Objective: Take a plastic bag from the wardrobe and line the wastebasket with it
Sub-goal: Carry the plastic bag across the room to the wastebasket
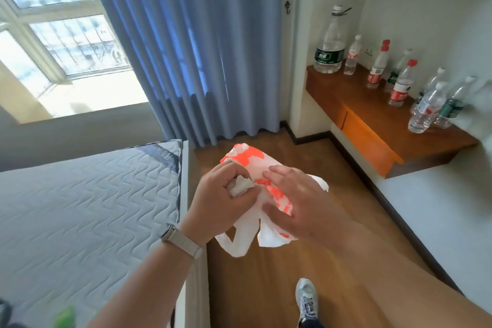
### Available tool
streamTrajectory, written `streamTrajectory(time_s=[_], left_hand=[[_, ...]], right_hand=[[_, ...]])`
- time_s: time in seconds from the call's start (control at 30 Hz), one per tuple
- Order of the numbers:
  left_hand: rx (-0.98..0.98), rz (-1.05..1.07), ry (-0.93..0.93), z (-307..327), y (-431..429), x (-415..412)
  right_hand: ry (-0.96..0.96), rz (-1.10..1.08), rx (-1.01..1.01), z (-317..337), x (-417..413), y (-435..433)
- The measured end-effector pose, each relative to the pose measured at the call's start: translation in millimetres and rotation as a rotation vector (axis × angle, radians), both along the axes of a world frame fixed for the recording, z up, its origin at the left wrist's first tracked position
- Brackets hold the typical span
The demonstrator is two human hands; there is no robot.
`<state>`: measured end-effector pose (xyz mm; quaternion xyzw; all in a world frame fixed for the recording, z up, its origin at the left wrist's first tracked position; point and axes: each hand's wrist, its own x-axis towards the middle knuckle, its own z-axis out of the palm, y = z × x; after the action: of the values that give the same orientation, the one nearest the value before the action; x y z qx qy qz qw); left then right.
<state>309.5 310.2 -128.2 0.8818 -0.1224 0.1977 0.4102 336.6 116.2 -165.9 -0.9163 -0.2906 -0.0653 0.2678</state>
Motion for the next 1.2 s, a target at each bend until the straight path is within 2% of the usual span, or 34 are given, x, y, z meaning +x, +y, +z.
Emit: streamTrajectory(time_s=[0.27, 0.43, 0.7, 0.97, 1.2], left_hand=[[0.018, 0.136, 0.035, 14.2, -22.0, 133.8], [0.024, 0.193, 0.017, 20.3, -39.6, 203.3], [0.014, 0.25, 0.021, 20.8, -38.8, 284.1], [-0.032, 0.192, 0.037, 1.8, 0.8, 383.1], [-0.185, 0.133, 0.02, -3.6, 85.0, 486.0]], right_hand=[[0.031, 0.112, 0.097, -4.1, 156.0, -15.0], [-0.021, 0.185, 0.105, -1.0, 240.8, -27.5], [-0.03, 0.221, 0.145, -5.1, 324.7, -22.6], [-0.024, 0.158, 0.105, -18.2, 408.7, 7.0], [-0.093, 0.144, 0.052, -4.7, 504.1, 86.0]])
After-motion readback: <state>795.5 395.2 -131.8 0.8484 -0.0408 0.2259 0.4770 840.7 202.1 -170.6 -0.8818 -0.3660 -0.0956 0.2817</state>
